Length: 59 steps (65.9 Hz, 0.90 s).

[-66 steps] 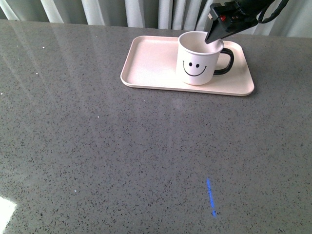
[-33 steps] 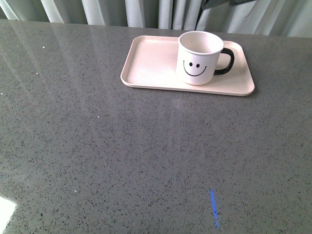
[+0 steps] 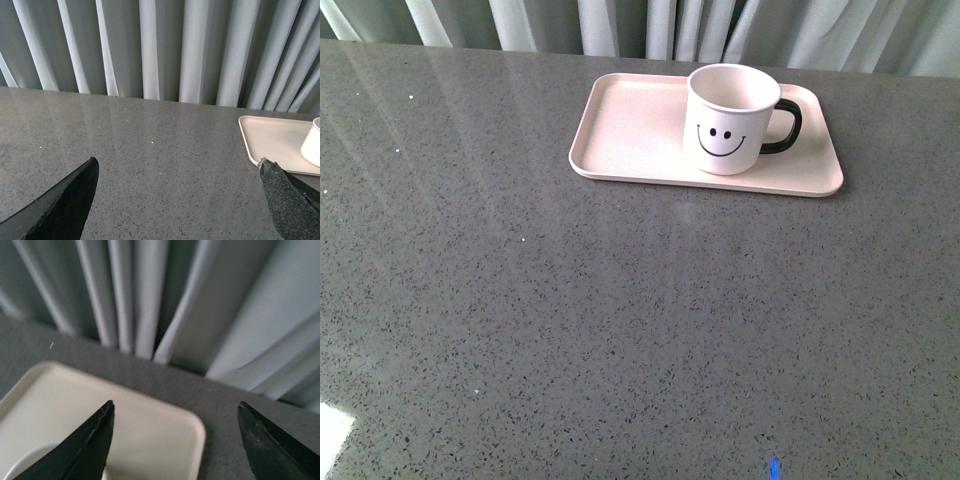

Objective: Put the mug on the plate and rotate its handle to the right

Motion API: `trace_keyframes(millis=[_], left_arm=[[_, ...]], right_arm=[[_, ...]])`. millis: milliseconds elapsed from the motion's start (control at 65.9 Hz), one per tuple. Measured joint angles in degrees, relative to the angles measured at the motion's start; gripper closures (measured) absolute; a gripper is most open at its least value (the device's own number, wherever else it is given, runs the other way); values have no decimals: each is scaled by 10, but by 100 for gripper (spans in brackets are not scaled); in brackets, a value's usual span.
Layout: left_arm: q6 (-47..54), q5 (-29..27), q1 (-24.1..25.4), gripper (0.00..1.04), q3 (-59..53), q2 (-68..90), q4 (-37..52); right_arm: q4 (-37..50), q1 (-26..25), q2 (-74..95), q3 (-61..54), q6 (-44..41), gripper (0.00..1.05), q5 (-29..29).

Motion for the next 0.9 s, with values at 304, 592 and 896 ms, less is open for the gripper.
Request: trace_keyframes(millis=[304, 592, 896], left_arm=[[0, 0, 0, 9, 0, 0, 0], [0, 0, 0, 9, 0, 0, 0], [0, 0, 0, 9, 0, 0, 0]], right_arm=[[201, 0, -164, -308, 29, 100, 4], [234, 0, -313, -499, 31, 103, 5], [206, 0, -430, -587, 31, 103, 5]])
